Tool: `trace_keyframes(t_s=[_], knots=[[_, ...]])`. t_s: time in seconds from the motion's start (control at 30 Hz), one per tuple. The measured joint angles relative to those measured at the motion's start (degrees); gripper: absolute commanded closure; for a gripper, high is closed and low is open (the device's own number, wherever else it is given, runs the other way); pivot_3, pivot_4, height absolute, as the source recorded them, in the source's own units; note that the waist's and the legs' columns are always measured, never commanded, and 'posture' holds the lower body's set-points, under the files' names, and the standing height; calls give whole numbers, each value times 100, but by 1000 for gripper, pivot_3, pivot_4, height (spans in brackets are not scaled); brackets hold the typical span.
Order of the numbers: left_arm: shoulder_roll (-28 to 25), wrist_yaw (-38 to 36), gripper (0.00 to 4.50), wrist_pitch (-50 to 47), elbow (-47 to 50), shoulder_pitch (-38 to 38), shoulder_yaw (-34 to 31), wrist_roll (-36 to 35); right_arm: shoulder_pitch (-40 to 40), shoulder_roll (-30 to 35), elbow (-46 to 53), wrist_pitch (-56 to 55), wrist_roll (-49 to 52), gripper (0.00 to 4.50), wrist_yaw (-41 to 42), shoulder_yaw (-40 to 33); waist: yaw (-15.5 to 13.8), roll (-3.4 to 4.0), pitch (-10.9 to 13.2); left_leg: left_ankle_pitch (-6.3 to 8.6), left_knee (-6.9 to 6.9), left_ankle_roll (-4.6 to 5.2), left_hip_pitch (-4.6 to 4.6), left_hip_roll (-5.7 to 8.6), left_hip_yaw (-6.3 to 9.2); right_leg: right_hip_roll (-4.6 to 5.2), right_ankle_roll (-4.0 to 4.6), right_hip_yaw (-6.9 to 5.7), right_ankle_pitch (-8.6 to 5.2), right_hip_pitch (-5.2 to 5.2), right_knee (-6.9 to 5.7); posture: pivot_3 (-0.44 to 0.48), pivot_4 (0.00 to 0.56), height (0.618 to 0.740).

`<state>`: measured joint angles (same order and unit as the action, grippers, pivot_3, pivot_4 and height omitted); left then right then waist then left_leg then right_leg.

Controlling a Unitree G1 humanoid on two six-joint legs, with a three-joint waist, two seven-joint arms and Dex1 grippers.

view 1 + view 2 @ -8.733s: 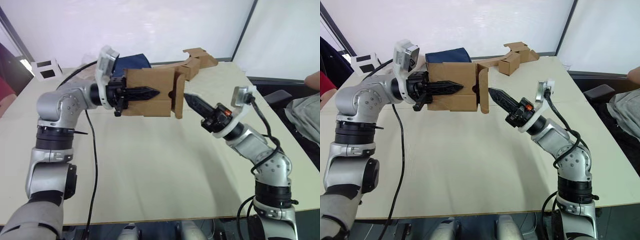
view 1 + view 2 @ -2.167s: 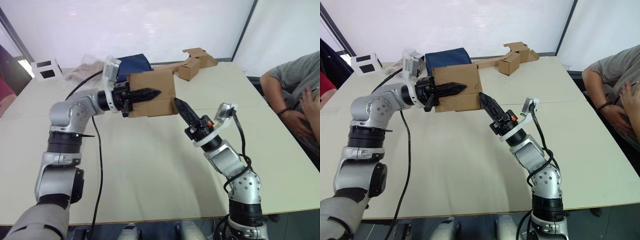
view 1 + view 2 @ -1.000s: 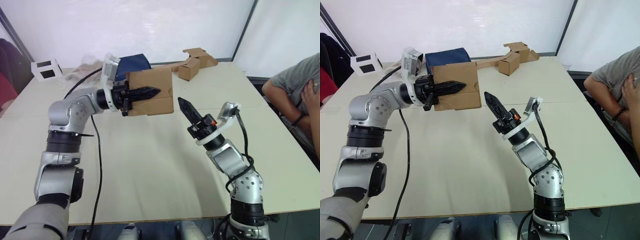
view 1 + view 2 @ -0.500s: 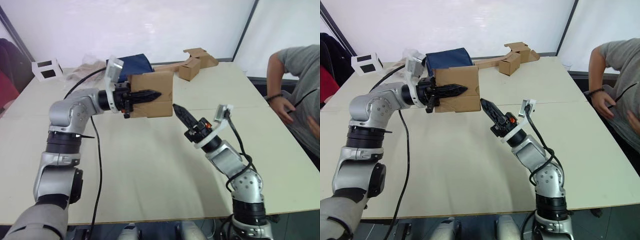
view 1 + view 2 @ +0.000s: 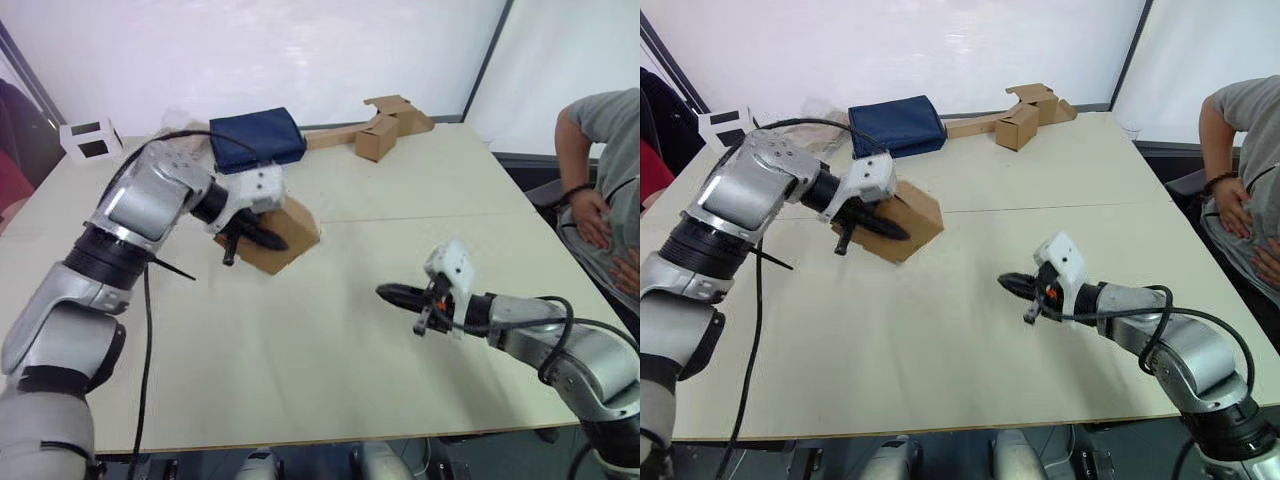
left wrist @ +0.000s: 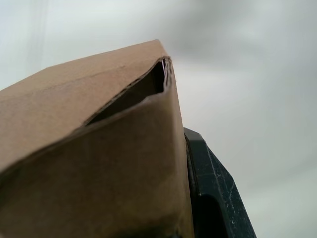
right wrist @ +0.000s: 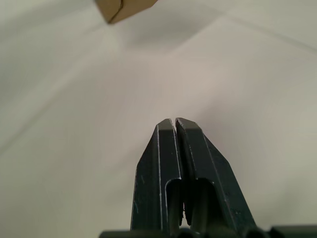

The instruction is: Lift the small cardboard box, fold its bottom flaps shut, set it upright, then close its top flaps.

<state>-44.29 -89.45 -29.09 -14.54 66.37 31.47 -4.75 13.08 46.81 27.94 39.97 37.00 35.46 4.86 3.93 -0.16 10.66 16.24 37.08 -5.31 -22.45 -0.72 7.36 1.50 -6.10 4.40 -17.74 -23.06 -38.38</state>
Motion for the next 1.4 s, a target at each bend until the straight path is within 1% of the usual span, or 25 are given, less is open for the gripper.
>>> trace_keyframes(t_s=[0.07, 0.2, 0.3, 0.37, 0.43, 0.53, 0.57, 0.6, 0.67, 0.7, 0.77, 0.87, 0.9, 0.93, 1.0, 1.1, 1.13, 1.2, 1.3, 1.4], knots=[[0, -186, 4500, 61, 11, 15, 280, 105, -87, 3, 56, -110, -308, 4434, 38, 166, -5, -1, 1, 0, 2, 1, -3, 0, 0, 1, 0, 0, 0, 0, 1, 0, 150, 740], [192, -278, 4500, -156, 63, 92, 480, 224, -119, -140, 91, -173, -740, 4434, -6, 371, -32, -7, 4, 1, 6, 2, -6, 0, 1, 3, 0, -2, 0, 1, 2, 0, 150, 740], [342, -283, 3695, -167, 233, 101, 708, 314, -179, -382, 117, -222, -919, 4500, -125, 409, -34, -7, 3, 1, 6, 1, -4, 1, 1, 4, 0, -1, 0, 2, 1, 0, 150, 740], [479, -278, 2763, -181, 220, 102, 729, 417, -181, -491, 117, -243, -1006, 4500, -168, 407, -36, -7, 4, 1, 7, 2, -4, 0, 1, 3, 0, -2, 0, 3, -1, 0, 150, 740], [555, -281, 2042, -229, 203, 140, 739, 424, -181, -568, 115, -280, -1105, 4500, -169, 406, -36, -7, 4, 1, 7, 2, -3, 0, 1, 3, 0, -2, 0, 2, -1, 0, 150, 740], [499, -283, 2042, -323, 184, 351, 738, 259, -181, -603, 62, -311, -1199, 4500, -125, 404, -25, -8, 4, 1, 6, 2, -3, 0, 1, 2, 0, -2, 0, 2, -1, 0, 150, 740], [399, -282, 2042, -323, 185, 475, 734, 26, -171, -639, 11, -337, -1225, 4500, -98, 403, -15, -8, 4, 1, 6, 2, -2, 0, 1, 2, 0, -1, 0, 2, -1, 0, 150, 740], [218, -285, 2042, -334, 179, 666, 692, -378, -152, -699, -79, -378, -1266, 4500, -52, 404, -2, -8, 4, 2, 5, 3, -3, -1, 2, 2, 0, -1, 0, 1, -2, 0, 150, 740], [83, -285, 2042, -387, 168, 820, 550, -716, -133, -721, -142, -402, -1310, 4500, -13, 405, 0, -7, 4, 2, 5, 3, -2, 0, 2, 2, -1, -1, 0, 1, -3, 0, 150, 740], [-8, -286, 2042, -441, 93, 918, 334, -969, -85, -769, -210, -433, -1323, 4500, 25, 396, 3, -7, 4, 2, 5, 4, -1, -1, 2, 2, -1, -1, 0, 1, -4, 0, 150, 740], [-90, -263, 2042, -558, -35, 1013, -42, -1134, -46, -837, -287, -513, -1328, 4500, 63, 374, 1, -6, 4, 2, 6, 4, 1, 0, 2, 2, -1, -2, 0, 3, -4, 0, 150, 740], [-261, 148, 2042, -929, -164, 824, -876, -1280, 51, -1134, -528, -706, -1371, 4500, 25, 294, 16, -4, 3, 2, 6, 4, 4, -1, 1, 1, -1, 0, -1, 2, -8, 0, 150, 740], [-322, 358, 2042, -1107, -70, 629, -1205, -1373, 78, -1251, -641, -764, -1372, 4500, -13, 243, 22, -3, 2, 2, 4, 4, 6, -2, 1, 1, 0, 0, -1, 2, -7, 0, 150, 740], [-395, 624, 2270, -1320, 100, 313, -1586, -1494, 104, -1404, -790, -829, -1377, 4500, -49, 172, 28, -1, 1, 3, 4, 6, 7, -3, 1, 1, 0, 2, -1, 2, -11, 0, 150, 740], [-487, 1050, 2793, -1687, 458, -295, -2078, -1658, 138, -1494, -1010, -913, -1406, 4500, -56, 137, 15, -2, 1, 3, 7, 5, 4, -4, 2, 1, 1, 1, -2, 1, -14, 0, 150, 740], [-491, 1863, 4141, -2085, 1201, -1516, -2820, -1830, 233, -1648, -1290, -1040, -1450, 4500, 53, 157, 0, -4, 1, 2, 12, 4, 1, -4, 4, 6, 1, -1, -1, 2, -17, 0, 150, 740], [-437, 2109, 4421, -2217, 1429, -1869, -3058, -1904, 284, -1670, -1382, -1062, -1478, 4500, 97, 170, -7, -4, 1, 2, 14, 4, 2, -4, 3, 7, 1, -1, -1, 2, -17, 0, 150, 740], [-333, 2543, 4421, -2392, 1897, -2490, -3475, -2046, 445, -1733, -1619, -1089, -1543, 4500, 158, 179, -14, -11, 1, 2, 16, 3, 1, -4, 4, 7, 2, -3, -1, 2, -18, 0, 150, 740], [-148, 3144, 4421, -2413, 2458, -3279, -3957, -2104, 677, -1848, -1921, -1195, -1636, 4500, 221, 184, -23, -9, -1, 2, 14, 3, 3, -3, 4, 8, 2, -3, -1, 3, -17, 0, 150, 740], [121, 3660, 4421, -2413, 2695, -3990, -4188, -2101, 799, -1912, -2168, -1279, -1778, 4500, 277, 232, -19, -8, -2, 2, 13, 3, 6, -3, 1, 8, 2, -1, -1, 3, -19, 0, 150, 740]])
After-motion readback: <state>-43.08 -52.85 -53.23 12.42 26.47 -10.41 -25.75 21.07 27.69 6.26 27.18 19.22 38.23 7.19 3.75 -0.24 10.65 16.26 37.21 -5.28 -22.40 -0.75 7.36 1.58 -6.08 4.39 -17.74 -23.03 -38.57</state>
